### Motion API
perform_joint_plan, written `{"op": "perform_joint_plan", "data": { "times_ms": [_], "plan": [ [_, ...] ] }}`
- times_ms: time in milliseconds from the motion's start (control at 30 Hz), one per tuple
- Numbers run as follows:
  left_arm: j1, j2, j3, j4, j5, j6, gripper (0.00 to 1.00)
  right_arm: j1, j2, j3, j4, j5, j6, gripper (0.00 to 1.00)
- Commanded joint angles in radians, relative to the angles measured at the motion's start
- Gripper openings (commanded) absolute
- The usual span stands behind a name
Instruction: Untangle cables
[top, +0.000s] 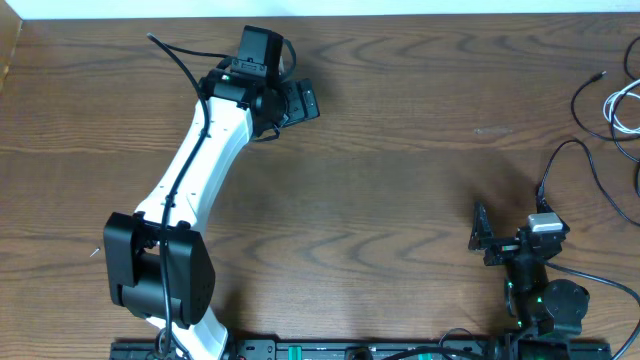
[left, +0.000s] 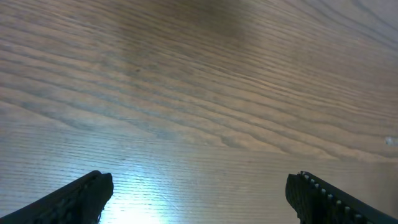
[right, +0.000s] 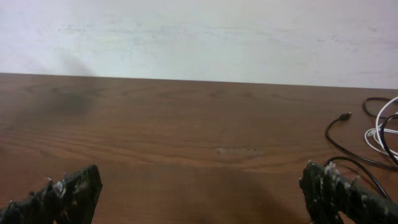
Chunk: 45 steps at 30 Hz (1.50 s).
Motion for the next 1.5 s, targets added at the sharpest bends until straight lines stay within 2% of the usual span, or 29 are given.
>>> {"op": "perform_joint_plan", "data": {
  "times_ms": [0, 100, 233, 400, 467, 667, 967, 1200, 1467],
  "plan": [
    [0.009, -0.032, 0.002, -0.005, -0.05, 0.006, 0.95, 0.006, -0.009, -0.002, -0.006, 0.012, 0.007, 0.99],
    [0.009, -0.09, -0.01, 0.005, -0.097, 0.028, 0.95, 0.006, -0.009, -0.002, -0.006, 0.012, 0.007, 0.99],
    [0.009, -0.218, -0.079, 0.089, -0.096, 0.175, 0.95, 0.006, -0.009, -0.002, -0.006, 0.012, 0.007, 0.99],
    [0.016, -0.433, -0.27, 0.257, -0.092, 0.372, 0.95, 0.006, -0.009, -0.002, -0.006, 0.012, 0.006, 0.99],
    [0.033, -0.52, -0.362, 0.315, -0.092, 0.404, 0.95, 0.006, -0.009, -0.002, -0.006, 0.012, 0.007, 0.99],
    [0.151, -0.78, -0.637, 0.444, -0.031, 0.406, 0.95, 0.006, -0.009, -0.002, -0.006, 0.012, 0.007, 0.99],
    [0.266, -1.141, -0.997, 0.657, -0.033, 0.407, 0.95, 0.006, -0.009, -0.002, -0.006, 0.012, 0.007, 0.99],
    [0.318, -1.368, -1.206, 0.74, -0.04, 0.419, 0.95, 0.006, -0.009, -0.002, -0.006, 0.012, 0.007, 0.99],
    [0.318, -1.585, -1.386, 0.749, -0.086, 0.449, 0.95, 0.006, -0.009, -0.002, -0.006, 0.012, 0.007, 0.99]
  ]
}}
